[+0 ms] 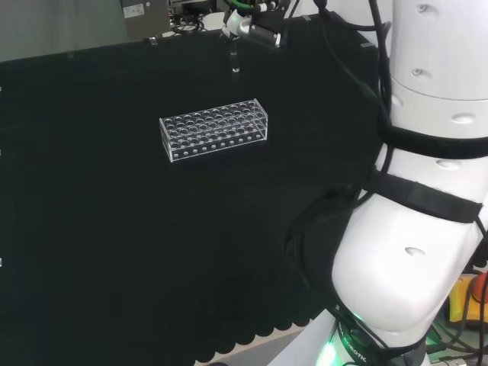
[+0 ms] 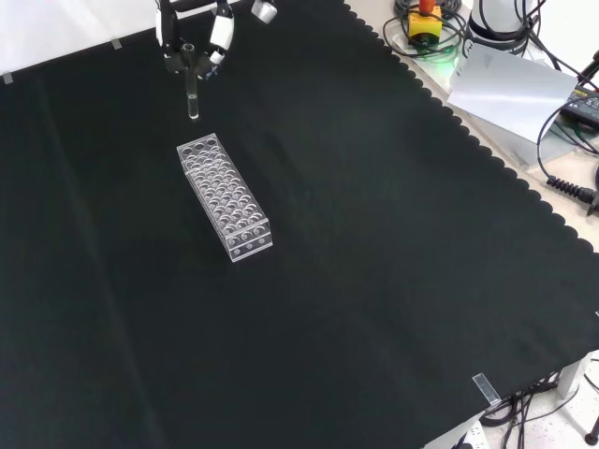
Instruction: Put the test tube back in the rack.
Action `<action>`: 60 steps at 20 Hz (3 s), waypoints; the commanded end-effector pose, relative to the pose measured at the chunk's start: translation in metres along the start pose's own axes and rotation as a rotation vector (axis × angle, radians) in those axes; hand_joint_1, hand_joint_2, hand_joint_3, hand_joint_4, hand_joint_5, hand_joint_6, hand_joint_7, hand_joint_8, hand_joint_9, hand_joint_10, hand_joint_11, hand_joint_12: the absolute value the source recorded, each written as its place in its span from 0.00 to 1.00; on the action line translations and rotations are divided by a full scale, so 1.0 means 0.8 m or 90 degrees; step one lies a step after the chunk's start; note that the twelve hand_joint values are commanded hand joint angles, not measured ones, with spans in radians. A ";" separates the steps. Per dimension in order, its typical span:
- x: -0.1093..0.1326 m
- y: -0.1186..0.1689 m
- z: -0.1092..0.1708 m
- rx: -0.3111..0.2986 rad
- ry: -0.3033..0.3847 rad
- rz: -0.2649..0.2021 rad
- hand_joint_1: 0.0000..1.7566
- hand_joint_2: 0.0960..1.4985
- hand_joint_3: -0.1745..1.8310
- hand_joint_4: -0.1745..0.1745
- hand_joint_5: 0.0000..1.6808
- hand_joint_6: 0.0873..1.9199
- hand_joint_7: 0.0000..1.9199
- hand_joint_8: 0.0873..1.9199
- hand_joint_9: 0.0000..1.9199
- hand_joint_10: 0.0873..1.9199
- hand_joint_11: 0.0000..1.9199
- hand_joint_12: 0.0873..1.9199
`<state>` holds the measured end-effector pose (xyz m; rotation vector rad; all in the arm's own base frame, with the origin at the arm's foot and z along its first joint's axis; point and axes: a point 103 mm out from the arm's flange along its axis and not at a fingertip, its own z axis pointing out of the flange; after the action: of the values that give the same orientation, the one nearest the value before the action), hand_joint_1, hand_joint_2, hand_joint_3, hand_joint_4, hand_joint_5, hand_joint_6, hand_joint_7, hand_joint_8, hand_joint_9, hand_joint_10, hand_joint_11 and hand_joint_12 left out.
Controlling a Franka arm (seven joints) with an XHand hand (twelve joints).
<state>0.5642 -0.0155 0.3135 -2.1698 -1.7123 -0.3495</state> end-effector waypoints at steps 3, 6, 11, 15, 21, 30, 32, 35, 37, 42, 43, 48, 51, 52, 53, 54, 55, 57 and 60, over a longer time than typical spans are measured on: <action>-0.007 0.014 0.040 0.024 0.038 0.009 0.82 0.43 0.32 0.00 0.79 0.11 0.78 0.18 0.69 0.22 0.59 0.47; -0.011 0.021 0.052 0.031 0.043 0.014 0.82 0.43 0.33 0.00 0.79 0.11 0.78 0.18 0.69 0.22 0.60 0.48; -0.018 0.030 0.070 0.037 0.050 0.024 0.82 0.43 0.33 0.00 0.79 0.11 0.78 0.18 0.69 0.22 0.60 0.48; -0.025 0.037 0.085 0.048 0.059 0.032 0.82 0.43 0.33 0.00 0.79 0.11 0.78 0.18 0.69 0.22 0.60 0.48; -0.034 0.045 0.101 0.056 0.069 0.042 0.82 0.43 0.33 0.00 0.79 0.11 0.78 0.18 0.69 0.22 0.60 0.48; -0.035 0.053 0.114 0.062 0.075 0.048 0.82 0.43 0.33 0.00 0.79 0.11 0.78 0.18 0.69 0.22 0.60 0.47; -0.036 0.057 0.116 0.068 0.076 0.051 0.82 0.43 0.33 0.00 0.79 0.12 0.78 0.18 0.69 0.22 0.60 0.47; -0.036 0.063 0.122 0.070 0.075 0.050 0.79 0.43 0.34 0.00 0.79 0.12 0.78 0.18 0.73 0.21 0.60 0.47; -0.038 0.064 0.125 0.070 0.075 0.051 0.77 0.42 0.36 0.00 0.79 0.12 0.78 0.18 0.79 0.19 0.60 0.47; -0.040 0.064 0.130 0.076 0.071 0.052 0.76 0.41 0.37 0.00 0.78 0.13 0.78 0.18 0.81 0.18 0.61 0.47; -0.042 0.064 0.131 0.077 0.071 0.052 0.76 0.41 0.37 0.00 0.78 0.13 0.78 0.18 0.81 0.18 0.61 0.47; -0.043 0.065 0.134 0.083 0.068 0.054 0.76 0.41 0.37 0.00 0.78 0.13 0.78 0.18 0.82 0.17 0.61 0.47; -0.045 0.065 0.137 0.084 0.062 0.056 0.76 0.41 0.37 0.00 0.78 0.13 0.78 0.18 0.82 0.17 0.61 0.47; -0.046 0.066 0.138 0.086 0.061 0.057 0.76 0.41 0.37 0.00 0.78 0.13 0.78 0.18 0.82 0.17 0.61 0.47; -0.047 0.067 0.139 0.090 0.062 0.060 0.76 0.41 0.37 0.00 0.78 0.13 0.78 0.18 0.82 0.17 0.61 0.47; -0.050 0.069 0.141 0.094 0.062 0.061 0.76 0.41 0.37 0.00 0.78 0.13 0.78 0.18 0.82 0.17 0.61 0.47; -0.056 0.071 0.145 0.098 0.063 0.063 0.76 0.41 0.37 0.00 0.78 0.13 0.78 0.18 0.82 0.17 0.61 0.47; -0.065 0.075 0.153 0.100 0.061 0.065 0.76 0.41 0.37 0.00 0.78 0.13 0.78 0.18 0.82 0.17 0.61 0.47; -0.074 0.078 0.160 0.101 0.058 0.068 0.76 0.41 0.37 0.00 0.78 0.13 0.78 0.18 0.82 0.17 0.61 0.47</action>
<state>0.6060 -0.0193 0.1802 -2.0873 -1.5214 -0.2856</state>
